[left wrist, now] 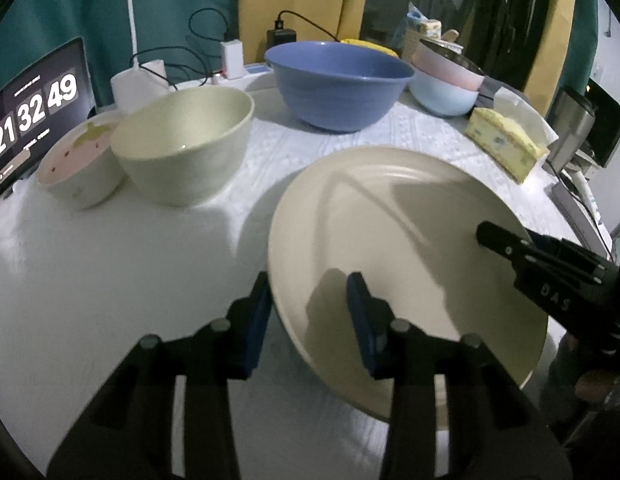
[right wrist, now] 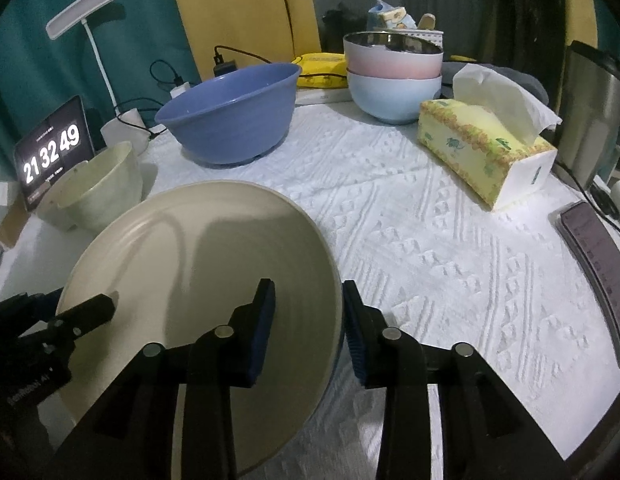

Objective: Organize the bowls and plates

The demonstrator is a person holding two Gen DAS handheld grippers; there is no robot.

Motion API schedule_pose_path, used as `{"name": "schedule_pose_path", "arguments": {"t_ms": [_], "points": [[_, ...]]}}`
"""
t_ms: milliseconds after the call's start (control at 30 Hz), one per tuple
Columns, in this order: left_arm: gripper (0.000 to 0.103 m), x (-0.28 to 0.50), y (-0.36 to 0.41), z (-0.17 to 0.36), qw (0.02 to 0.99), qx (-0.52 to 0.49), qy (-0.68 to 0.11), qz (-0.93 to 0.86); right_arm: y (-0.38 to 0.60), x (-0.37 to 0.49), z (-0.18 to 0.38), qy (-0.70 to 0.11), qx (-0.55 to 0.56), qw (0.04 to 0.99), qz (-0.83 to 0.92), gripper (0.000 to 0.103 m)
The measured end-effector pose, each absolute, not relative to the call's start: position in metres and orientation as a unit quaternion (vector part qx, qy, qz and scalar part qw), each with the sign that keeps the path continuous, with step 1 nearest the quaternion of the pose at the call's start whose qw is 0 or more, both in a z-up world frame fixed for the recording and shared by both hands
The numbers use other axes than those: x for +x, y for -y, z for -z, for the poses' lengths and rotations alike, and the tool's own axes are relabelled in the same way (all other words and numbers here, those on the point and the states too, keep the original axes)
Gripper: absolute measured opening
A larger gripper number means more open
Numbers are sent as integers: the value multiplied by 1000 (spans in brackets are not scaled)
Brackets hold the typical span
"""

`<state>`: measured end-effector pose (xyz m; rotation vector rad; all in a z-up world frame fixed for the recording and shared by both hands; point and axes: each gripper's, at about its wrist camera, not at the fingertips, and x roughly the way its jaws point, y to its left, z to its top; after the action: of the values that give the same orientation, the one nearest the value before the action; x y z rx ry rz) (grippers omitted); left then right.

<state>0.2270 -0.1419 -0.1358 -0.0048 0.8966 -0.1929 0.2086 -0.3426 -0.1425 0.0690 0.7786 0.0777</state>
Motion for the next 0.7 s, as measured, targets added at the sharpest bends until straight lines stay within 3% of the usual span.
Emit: {"name": "schedule_pose_path", "arguments": {"t_ms": [700], "points": [[39,196,89,127,905,-35,-417,74,296,184,129,-376,11,925,-48,33]]}}
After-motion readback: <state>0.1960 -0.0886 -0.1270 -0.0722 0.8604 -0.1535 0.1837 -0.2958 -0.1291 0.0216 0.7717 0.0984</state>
